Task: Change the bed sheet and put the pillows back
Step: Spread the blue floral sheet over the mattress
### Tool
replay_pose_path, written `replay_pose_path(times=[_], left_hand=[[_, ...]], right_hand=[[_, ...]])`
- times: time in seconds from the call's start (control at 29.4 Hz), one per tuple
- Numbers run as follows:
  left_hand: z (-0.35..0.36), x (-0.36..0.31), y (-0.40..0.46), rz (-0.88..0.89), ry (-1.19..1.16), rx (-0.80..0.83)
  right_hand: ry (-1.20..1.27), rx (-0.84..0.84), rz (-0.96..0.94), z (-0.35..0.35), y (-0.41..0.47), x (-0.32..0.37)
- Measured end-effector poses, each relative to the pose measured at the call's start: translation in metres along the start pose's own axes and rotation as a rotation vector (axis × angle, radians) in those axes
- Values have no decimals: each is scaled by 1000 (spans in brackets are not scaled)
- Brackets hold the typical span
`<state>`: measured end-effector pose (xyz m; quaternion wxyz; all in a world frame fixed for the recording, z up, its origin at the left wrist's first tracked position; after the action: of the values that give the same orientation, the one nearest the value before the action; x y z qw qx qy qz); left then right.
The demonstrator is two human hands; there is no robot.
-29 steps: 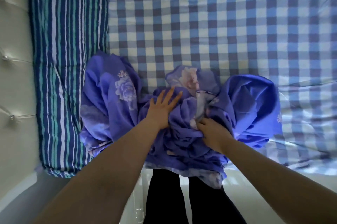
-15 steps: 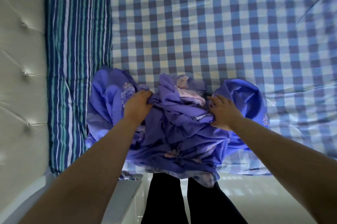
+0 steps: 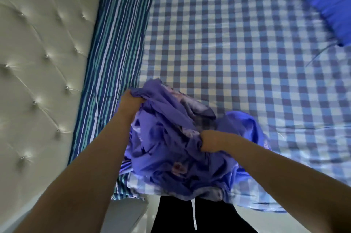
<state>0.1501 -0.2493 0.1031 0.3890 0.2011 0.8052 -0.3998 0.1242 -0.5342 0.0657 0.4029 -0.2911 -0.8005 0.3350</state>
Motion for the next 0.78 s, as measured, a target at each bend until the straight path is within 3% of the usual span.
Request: replay_pose_path(times=[0.07, 0.14, 0.2, 0.31, 0.37, 0.44, 0.48, 0.58, 0.65, 0.68, 0.75, 0.78], left_hand=[[-14, -25, -5, 137, 203, -83], [-28, -42, -13, 204, 261, -154], [-53, -57, -24, 250, 254, -313], [-99, -63, -39, 267, -11, -559], [-116, -60, -37, 246, -108, -612], [-109, -67, -24, 262, 16, -489], [-93, -69, -15, 256, 136, -339], [-30, -34, -11, 88, 984, 215], [-28, -4, -25, -52, 1383, 332], [-32, 8, -27, -87, 1475, 348], [-43, 24, -32, -140, 1541, 337], [-49, 32, -33, -166, 1553, 338]], right_hand=[[55, -237, 203, -35, -11, -44], [475, -675, 445, -86, -49, -101], [862, -1100, 570, -120, -102, -143], [1175, -1646, 551, -146, -179, -178], [1153, -1741, 494, -154, -205, -184], [935, -1576, 538, -154, -203, -185], [792, -1408, 571, -150, -190, -185], [367, -675, 629, -88, -128, -175], [172, -188, 641, -11, -102, -170], [85, -5, 645, 28, -99, -169], [-2, 154, 639, 82, -101, -169], [76, 173, 649, 102, -103, -169]])
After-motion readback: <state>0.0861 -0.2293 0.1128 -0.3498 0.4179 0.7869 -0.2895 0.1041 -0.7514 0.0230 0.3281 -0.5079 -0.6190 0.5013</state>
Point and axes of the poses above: each hand's wrist, its own y-axis towards the middle knuckle, its own z-axis out of the palm, x = y × z, the point moved 10 cm from there along y, towards the middle knuckle, and after that the axes turned 3 degrees about -y, right-handed, at the moved point
